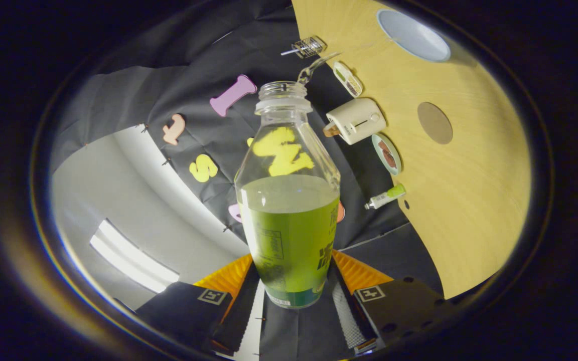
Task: Take the bottle from table, then pour the juice into the cup, finally place the bottle on the coaster
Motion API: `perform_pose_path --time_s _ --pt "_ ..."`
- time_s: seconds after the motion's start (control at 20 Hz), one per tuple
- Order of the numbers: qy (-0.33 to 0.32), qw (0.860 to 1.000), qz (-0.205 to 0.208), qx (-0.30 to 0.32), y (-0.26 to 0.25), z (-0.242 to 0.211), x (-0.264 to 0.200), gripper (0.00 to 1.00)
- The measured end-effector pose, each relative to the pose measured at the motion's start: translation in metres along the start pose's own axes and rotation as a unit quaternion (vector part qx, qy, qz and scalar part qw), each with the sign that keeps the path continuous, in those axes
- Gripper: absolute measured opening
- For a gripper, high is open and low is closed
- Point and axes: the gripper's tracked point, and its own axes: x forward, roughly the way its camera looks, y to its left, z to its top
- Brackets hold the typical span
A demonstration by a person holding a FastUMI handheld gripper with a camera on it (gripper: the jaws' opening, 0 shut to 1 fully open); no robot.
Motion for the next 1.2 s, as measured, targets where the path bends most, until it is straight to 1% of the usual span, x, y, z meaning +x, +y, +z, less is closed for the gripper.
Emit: perform_pose_path --time_s 0.1,0.2,0.25,0.45,1.2 --pt "-0.021 1.0 0.012 0.015 0.008 0.005 -0.001 0.78" --pt "-0.023 0.999 0.022 0.0 0.016 0.002 0.002 0.78" --pt "-0.026 0.999 0.023 -0.005 0.016 0.004 0.003 0.78" --pt "-0.032 0.999 0.017 0.011 0.009 0.009 0.007 0.77" --pt "-0.047 0.998 0.019 0.028 0.007 0.024 0.012 0.78"
